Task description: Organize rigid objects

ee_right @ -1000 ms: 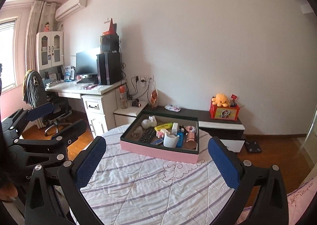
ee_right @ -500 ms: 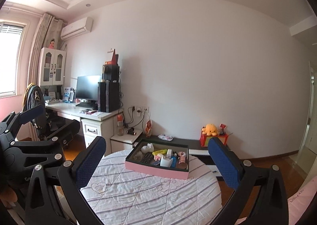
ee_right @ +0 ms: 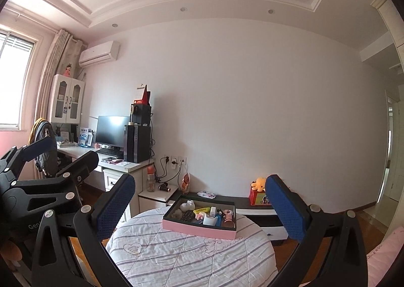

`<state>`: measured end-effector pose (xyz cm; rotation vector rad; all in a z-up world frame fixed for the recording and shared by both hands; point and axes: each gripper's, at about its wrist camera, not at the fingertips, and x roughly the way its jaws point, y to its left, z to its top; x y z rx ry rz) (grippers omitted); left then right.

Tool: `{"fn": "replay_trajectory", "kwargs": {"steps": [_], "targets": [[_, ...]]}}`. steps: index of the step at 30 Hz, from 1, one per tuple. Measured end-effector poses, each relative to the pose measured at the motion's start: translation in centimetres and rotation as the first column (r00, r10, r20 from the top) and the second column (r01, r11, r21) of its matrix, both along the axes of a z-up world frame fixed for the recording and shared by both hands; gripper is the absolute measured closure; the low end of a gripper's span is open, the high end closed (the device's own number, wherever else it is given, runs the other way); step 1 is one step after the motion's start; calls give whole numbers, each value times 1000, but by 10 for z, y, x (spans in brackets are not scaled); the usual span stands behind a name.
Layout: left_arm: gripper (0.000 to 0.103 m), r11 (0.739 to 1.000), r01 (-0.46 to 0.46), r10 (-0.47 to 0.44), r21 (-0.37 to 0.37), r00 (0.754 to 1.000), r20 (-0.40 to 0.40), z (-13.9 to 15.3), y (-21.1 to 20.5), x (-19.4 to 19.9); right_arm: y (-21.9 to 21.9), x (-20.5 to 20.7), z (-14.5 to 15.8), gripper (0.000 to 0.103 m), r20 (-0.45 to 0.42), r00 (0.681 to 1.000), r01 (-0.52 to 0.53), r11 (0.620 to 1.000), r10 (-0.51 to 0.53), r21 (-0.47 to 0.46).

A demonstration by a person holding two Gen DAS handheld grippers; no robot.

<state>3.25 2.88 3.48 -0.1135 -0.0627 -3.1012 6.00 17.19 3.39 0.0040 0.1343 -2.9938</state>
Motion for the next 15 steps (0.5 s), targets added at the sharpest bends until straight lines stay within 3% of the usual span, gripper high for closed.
{"fn": "replay_trajectory", "kwargs": {"steps": [15], "targets": [[0, 1000, 6, -6, -20, 1000, 18, -3, 0, 8, 1, -3, -5, 0, 18, 1000, 11, 999, -10, -31]]}}
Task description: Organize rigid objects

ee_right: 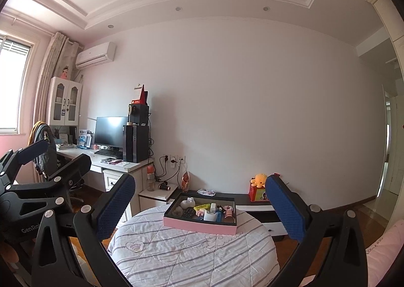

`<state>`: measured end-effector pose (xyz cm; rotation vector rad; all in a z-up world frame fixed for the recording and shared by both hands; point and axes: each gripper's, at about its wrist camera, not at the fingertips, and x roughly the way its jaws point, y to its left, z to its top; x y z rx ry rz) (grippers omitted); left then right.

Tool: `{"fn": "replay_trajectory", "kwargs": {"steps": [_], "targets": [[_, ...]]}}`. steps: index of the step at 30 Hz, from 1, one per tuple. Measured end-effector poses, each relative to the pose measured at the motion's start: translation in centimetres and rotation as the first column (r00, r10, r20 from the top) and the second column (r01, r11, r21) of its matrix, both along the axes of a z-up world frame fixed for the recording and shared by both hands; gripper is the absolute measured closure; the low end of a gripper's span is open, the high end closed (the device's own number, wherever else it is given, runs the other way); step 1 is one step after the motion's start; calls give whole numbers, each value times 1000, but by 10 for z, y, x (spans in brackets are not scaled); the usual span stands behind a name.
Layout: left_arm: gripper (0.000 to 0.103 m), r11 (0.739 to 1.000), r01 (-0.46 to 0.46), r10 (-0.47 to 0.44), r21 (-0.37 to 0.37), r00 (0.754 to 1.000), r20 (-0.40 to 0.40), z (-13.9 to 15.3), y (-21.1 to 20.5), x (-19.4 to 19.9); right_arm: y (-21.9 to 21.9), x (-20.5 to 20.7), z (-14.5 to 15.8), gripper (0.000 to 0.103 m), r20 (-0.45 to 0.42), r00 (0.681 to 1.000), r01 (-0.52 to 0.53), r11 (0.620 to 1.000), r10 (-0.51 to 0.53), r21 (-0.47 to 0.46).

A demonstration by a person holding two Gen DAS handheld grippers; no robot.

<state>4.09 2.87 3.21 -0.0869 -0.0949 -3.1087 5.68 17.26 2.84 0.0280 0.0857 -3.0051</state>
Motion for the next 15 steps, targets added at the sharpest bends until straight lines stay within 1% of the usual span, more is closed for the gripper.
{"fn": "replay_trajectory", "kwargs": {"steps": [4, 15], "targets": [[0, 1000, -5, 5, 2, 1000, 21, 0, -3, -9, -2, -8, -2, 0, 10, 1000, -8, 1000, 8, -4], [0, 1000, -21, 21, 6, 1000, 15, 7, -8, -26, -4, -26, 6, 0, 3, 999, -33, 999, 33, 7]]}}
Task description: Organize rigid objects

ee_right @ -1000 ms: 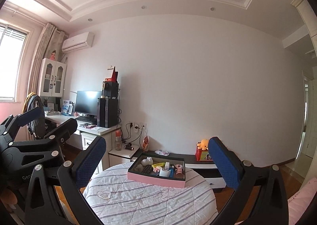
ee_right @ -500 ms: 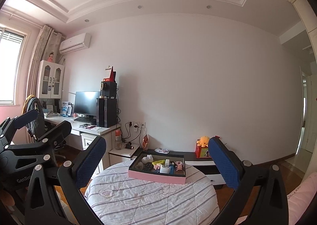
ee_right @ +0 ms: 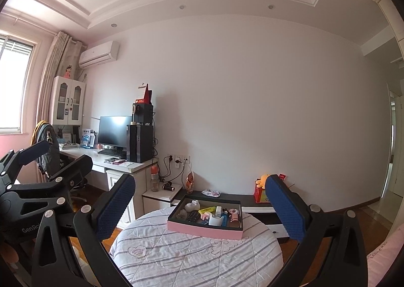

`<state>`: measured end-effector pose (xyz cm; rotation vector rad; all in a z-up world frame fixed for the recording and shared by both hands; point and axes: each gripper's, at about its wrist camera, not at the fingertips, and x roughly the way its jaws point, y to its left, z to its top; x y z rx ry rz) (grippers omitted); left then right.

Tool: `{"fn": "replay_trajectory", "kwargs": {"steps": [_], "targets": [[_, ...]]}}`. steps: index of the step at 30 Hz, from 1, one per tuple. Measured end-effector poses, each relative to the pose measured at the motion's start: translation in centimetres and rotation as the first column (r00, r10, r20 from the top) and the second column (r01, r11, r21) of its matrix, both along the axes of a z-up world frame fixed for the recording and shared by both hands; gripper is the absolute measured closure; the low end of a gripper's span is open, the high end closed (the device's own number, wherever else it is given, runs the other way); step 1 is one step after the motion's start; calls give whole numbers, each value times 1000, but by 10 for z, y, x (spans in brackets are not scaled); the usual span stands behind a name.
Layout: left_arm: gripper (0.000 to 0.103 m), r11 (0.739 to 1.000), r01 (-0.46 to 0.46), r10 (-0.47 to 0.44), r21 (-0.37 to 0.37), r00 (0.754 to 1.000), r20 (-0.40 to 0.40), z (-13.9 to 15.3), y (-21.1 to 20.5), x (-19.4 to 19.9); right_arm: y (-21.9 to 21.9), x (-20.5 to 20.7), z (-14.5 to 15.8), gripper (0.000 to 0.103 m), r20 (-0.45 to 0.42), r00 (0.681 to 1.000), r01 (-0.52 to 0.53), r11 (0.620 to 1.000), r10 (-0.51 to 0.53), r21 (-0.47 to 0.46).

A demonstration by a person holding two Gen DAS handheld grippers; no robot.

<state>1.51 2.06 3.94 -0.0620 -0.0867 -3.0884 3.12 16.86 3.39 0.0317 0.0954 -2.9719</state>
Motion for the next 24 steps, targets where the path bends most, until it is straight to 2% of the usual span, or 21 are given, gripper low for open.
{"fn": "replay_trajectory", "kwargs": {"steps": [11, 24], "targets": [[0, 1000, -5, 5, 2, 1000, 28, -3, -1, -23, -3, -21, -2, 0, 22, 1000, 1, 1000, -1, 8], [0, 1000, -3, 3, 2, 1000, 26, -3, -3, -30, -3, -27, -2, 0, 21, 1000, 3, 1000, -3, 11]]}}
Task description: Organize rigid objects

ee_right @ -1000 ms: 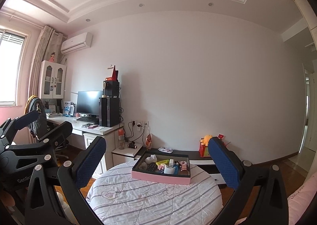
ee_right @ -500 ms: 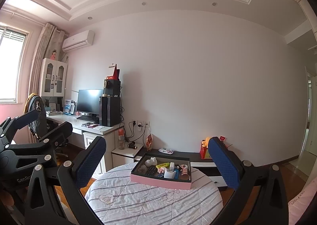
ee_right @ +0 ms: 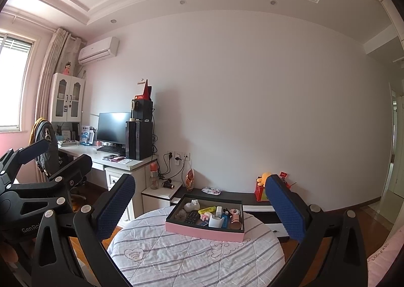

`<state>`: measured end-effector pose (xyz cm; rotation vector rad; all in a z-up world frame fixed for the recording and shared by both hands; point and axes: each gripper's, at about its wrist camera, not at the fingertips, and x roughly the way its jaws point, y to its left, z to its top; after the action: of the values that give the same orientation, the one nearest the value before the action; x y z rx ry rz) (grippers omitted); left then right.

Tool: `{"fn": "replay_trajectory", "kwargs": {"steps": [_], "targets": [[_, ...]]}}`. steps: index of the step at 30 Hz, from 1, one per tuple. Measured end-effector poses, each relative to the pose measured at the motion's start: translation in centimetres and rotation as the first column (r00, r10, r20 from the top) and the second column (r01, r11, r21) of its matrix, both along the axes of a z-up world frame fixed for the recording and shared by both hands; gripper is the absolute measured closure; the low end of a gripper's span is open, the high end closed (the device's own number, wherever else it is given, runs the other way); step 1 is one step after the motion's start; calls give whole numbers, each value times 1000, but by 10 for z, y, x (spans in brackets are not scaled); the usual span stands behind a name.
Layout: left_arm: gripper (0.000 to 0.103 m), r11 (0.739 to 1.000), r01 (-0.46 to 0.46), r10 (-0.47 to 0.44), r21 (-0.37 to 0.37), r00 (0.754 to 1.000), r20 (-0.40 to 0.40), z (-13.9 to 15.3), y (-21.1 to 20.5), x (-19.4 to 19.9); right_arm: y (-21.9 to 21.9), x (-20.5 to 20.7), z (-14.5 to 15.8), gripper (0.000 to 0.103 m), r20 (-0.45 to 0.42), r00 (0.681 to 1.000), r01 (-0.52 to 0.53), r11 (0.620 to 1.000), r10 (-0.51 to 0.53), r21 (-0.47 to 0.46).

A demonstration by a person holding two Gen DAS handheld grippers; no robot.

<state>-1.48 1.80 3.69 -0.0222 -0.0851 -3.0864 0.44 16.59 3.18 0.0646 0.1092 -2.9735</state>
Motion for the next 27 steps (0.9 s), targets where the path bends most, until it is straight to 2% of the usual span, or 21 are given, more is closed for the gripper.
{"fn": "replay_trajectory", "kwargs": {"steps": [27], "targets": [[0, 1000, 4, -4, -3, 1000, -7, 0, -2, -3, 1, 0, 2, 0, 5, 1000, 10, 1000, -10, 3]]}}
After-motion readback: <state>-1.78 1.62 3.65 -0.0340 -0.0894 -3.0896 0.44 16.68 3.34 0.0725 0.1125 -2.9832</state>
